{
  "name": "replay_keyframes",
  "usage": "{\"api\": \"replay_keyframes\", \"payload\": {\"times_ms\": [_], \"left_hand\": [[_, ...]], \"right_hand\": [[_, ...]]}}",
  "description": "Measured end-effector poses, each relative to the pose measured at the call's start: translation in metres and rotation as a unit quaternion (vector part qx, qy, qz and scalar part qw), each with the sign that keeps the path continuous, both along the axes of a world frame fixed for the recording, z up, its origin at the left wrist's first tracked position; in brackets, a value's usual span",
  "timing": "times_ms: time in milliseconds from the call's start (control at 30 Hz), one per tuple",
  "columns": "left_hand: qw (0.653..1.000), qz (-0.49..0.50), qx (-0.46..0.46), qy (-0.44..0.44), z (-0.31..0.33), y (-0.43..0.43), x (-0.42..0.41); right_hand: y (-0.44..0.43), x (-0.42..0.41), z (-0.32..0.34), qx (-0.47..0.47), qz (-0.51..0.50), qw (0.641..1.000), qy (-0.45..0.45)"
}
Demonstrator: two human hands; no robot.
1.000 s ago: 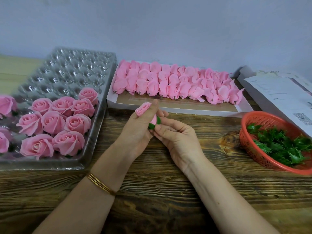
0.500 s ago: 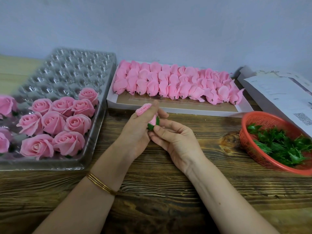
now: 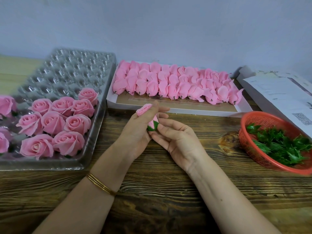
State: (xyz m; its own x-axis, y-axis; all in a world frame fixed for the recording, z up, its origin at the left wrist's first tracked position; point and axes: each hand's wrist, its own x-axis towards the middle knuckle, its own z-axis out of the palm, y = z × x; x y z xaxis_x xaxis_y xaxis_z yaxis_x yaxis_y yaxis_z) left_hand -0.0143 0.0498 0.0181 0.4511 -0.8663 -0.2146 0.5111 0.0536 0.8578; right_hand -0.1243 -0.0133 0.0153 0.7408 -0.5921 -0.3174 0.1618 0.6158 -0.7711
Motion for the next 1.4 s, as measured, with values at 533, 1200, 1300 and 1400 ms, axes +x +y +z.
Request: {"api": "replay_keyframes", "payload": {"times_ms": [533,1200,1300,1400], "left_hand": [[0.999,-0.026,-0.001,-0.034,-0.0001,0.0012,0.0006],[0.994,-0.080,-0.005,-0.071,-0.0008,0.0037,-0.0019],[0.994,-0.084,-0.004,-0.065,-0.0012,0.0031,-0.0027],[0.995,-0.085,-0.011,-0.055,-0.0015,0.0020,-0.0028]], "right_hand": [[0.0033,0.0015,-0.0078,-0.141,-0.054,0.989,0.001],[0.0004,-0.0033,-0.0056,-0.316,-0.010,0.948,0.033],[0.0022,-0.0014,-0.0070,-0.319,-0.024,0.946,0.051],[0.0019,-0.0005,-0.0080,-0.318,-0.037,0.945,0.068]]}}
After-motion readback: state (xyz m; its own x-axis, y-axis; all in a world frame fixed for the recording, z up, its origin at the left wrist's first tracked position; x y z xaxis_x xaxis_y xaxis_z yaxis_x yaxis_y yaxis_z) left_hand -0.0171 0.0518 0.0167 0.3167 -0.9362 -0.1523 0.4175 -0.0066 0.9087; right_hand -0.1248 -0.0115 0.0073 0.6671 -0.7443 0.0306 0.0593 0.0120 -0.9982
